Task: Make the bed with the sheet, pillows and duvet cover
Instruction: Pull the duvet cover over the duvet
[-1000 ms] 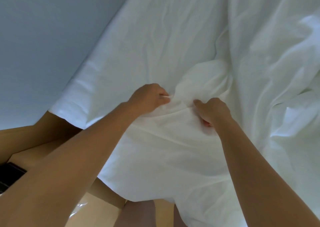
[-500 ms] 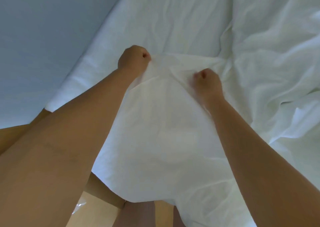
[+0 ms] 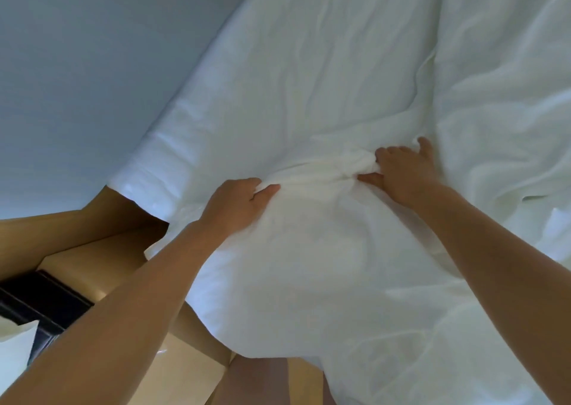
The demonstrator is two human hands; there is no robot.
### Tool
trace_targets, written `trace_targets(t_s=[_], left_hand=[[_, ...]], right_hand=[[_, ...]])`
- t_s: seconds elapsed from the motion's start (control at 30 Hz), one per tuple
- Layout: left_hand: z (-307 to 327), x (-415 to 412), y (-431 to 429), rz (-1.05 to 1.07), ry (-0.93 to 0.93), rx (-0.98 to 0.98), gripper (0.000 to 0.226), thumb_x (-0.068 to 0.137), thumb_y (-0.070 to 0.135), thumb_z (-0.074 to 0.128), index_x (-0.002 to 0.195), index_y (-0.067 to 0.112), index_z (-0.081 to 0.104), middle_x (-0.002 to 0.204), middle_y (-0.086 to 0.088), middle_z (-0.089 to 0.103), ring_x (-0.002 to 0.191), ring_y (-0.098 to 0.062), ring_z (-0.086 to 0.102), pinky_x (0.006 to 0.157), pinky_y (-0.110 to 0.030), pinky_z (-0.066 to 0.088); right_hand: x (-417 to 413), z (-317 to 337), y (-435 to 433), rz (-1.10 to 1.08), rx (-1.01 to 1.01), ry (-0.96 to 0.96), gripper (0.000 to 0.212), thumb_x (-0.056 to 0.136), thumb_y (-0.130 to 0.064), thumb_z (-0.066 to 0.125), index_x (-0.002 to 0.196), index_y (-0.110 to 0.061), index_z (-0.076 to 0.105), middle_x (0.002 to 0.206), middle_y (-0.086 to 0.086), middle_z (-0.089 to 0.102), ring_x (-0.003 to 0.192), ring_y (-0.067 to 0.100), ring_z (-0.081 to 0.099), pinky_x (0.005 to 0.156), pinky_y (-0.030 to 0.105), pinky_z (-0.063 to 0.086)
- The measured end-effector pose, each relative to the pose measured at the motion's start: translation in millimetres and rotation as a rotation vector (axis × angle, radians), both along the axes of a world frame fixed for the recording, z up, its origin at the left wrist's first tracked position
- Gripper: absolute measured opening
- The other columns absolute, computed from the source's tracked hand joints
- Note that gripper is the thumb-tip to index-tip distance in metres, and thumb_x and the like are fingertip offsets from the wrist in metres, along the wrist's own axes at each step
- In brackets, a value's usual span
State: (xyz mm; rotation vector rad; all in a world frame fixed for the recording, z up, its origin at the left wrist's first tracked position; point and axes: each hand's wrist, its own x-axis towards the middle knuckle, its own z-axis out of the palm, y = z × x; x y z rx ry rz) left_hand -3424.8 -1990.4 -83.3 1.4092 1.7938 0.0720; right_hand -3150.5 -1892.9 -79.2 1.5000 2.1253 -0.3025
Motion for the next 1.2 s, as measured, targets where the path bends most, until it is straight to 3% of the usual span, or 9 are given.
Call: trace_targets(t_s=[0.17, 0.3, 0.4, 0.5, 0.63, 0.83, 1.0, 1.1, 1.2], left_hand=[[70, -52, 41, 0.127, -0.236, -0.065, 0.066, 0.077, 0.068, 0.047, 0.073, 0.004, 0.064, 0.07, -0.007, 0.063, 0.066, -0.02, 0.057, 0.061, -0.028, 0.042], [118, -99, 48, 0.291, -0.212, 0.045, 0.08, 0.073, 0.077, 0.052, 0.069, -0.002, 0.063, 0.058, -0.003, 0.053, 0.055, -0.014, 0.052, 0.058, -0.023, 0.04], [125, -127, 29, 0.443, 0.001, 0.176, 0.061, 0.079, 0.067, 0.053, 0.051, 0.013, 0.057, 0.039, 0.006, 0.05, 0.04, -0.009, 0.048, 0.045, -0.023, 0.038], [94, -135, 24, 0.245, 0.347, 0.31, 0.06, 0.091, 0.06, 0.041, 0.051, 0.017, 0.048, 0.038, 0.003, 0.048, 0.041, -0.015, 0.051, 0.044, -0.026, 0.038], [11, -117, 35, 0.043, 0.689, 0.07, 0.048, 0.098, 0.048, 0.029, 0.086, 0.008, 0.053, 0.089, -0.017, 0.066, 0.085, -0.036, 0.063, 0.066, -0.036, 0.04], [-30, -85, 34, 0.109, 0.745, -0.035, 0.035, 0.099, 0.026, 0.038, 0.121, -0.001, 0.043, 0.122, -0.022, 0.05, 0.11, -0.037, 0.048, 0.081, -0.044, 0.04], [14, -8, 15, 0.209, 0.324, 0.253, 0.056, 0.09, 0.021, 0.055, 0.139, 0.002, 0.036, 0.141, -0.021, 0.039, 0.132, -0.037, 0.032, 0.106, -0.05, 0.026], [47, 79, -19, -0.053, 0.013, 0.233, 0.057, 0.092, 0.037, 0.046, 0.138, 0.003, 0.04, 0.14, -0.017, 0.044, 0.132, -0.033, 0.036, 0.11, -0.045, 0.027], [63, 162, -63, -0.4, -0.065, 0.02, 0.07, 0.093, 0.056, 0.035, 0.147, 0.014, 0.021, 0.154, -0.007, 0.023, 0.141, -0.021, 0.02, 0.114, -0.041, 0.019]], right_hand=[[-36, 55, 25, -0.062, 0.159, 0.304, 0.043, 0.096, -0.044, 0.043, 0.102, -0.003, 0.054, 0.095, 0.027, 0.064, 0.09, 0.043, 0.061, 0.072, 0.041, 0.039], [-103, 142, 88, 0.054, 0.529, 0.673, 0.031, 0.086, -0.04, 0.043, 0.076, -0.011, 0.045, 0.059, 0.014, 0.048, 0.059, 0.038, 0.054, 0.056, 0.033, 0.029], [-164, 134, 103, 0.178, 0.585, 0.751, 0.021, 0.087, -0.033, 0.049, 0.076, -0.015, 0.046, 0.06, 0.01, 0.046, 0.056, 0.032, 0.046, 0.058, 0.033, 0.023], [-208, 64, 105, 0.136, 0.512, 0.577, 0.021, 0.095, -0.029, 0.043, 0.098, -0.012, 0.055, 0.089, 0.013, 0.065, 0.081, 0.035, 0.059, 0.067, 0.034, 0.021], [-206, -27, 81, 0.046, 0.335, 0.414, 0.022, 0.096, -0.026, 0.042, 0.11, -0.013, 0.052, 0.101, 0.007, 0.062, 0.098, 0.031, 0.056, 0.083, 0.037, 0.031], [-189, -20, 57, -0.037, 0.367, 0.591, 0.049, 0.086, -0.025, 0.051, 0.133, -0.015, 0.044, 0.126, 0.01, 0.049, 0.116, 0.03, 0.043, 0.107, 0.046, 0.021], [-101, 30, -35, -0.239, 0.445, 0.721, 0.053, 0.077, -0.016, 0.062, 0.128, -0.003, 0.053, 0.124, 0.023, 0.052, 0.116, 0.041, 0.048, 0.102, 0.055, 0.033], [-22, 48, -110, -0.479, 0.384, 0.546, 0.049, 0.08, -0.015, 0.062, 0.127, -0.003, 0.054, 0.125, 0.022, 0.052, 0.118, 0.04, 0.047, 0.102, 0.048, 0.029], [52, 62, -188, -0.741, 0.321, 0.343, 0.051, 0.079, -0.012, 0.068, 0.127, -0.003, 0.053, 0.128, 0.021, 0.05, 0.121, 0.039, 0.043, 0.105, 0.046, 0.025]])
